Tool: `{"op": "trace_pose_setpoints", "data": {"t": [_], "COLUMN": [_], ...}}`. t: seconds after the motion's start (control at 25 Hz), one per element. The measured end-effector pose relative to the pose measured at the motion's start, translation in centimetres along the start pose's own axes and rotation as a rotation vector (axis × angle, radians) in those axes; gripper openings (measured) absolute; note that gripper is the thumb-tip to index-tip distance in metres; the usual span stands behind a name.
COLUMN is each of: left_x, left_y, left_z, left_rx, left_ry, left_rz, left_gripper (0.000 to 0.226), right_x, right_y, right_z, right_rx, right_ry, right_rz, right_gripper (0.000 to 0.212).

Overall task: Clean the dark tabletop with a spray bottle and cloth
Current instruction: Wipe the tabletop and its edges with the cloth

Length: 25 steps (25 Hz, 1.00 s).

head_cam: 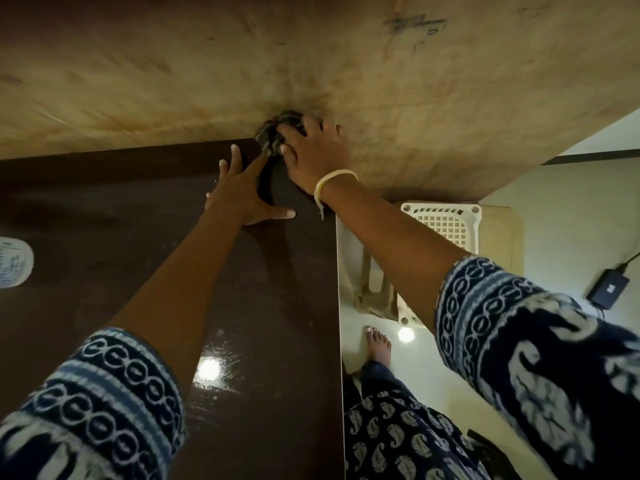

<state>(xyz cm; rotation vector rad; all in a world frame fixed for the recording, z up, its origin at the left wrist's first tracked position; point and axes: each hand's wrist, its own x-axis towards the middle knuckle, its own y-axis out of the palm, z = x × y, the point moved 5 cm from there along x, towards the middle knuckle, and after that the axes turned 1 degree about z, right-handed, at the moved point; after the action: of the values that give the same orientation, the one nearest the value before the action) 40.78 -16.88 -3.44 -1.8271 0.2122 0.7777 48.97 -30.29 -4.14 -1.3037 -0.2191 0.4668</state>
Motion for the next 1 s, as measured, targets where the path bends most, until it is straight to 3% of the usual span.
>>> {"op": "trace_pose_setpoints", "data": {"t": [0.16, 0.44, 0.56, 0.72, 0.88, 1.0], "left_x": [-0.3, -0.2, -0.2, -0.9, -2.3, -4.5], "left_y": [-0.1, -0.1, -0.2, -0.9, -1.6, -0.6], "left_z": [-0.2, -0.3, -0.3, -0.1, 4.2, 7.6], "left_rx": [-0.01, -0.012, 0.003, 0.092, 0.112, 0.098], "left_ry": [0.002, 0.001, 0.009, 0.078, 0.198, 0.194], "left_rz": [-0.007, -0.003, 0.022, 0.005, -0.008, -0.1], "left_gripper": [0.129, 0.128, 0.127, 0.119, 0.102, 0.099], "right_x": [1.4, -5.0, -10.5, -13.8, -7.4, -6.2], "right_y": [-0.3, 1.8, 2.5, 2.7, 1.8, 1.8], "right_z": [-3.6, -1.6, 0.6, 1.9, 1.6, 2.2], "right_rx": [0.255, 0.427, 0.257, 0.004, -0.038, -0.05], "right_ry": [0.277, 0.45, 0.313, 0.116, 0.181, 0.211], "right_rz": [0.106, -0.106, -0.177, -0.098, -0.019, -0.02], "right_gripper": [0.047, 0.053, 0.05, 0.05, 0.054, 0.053]}}
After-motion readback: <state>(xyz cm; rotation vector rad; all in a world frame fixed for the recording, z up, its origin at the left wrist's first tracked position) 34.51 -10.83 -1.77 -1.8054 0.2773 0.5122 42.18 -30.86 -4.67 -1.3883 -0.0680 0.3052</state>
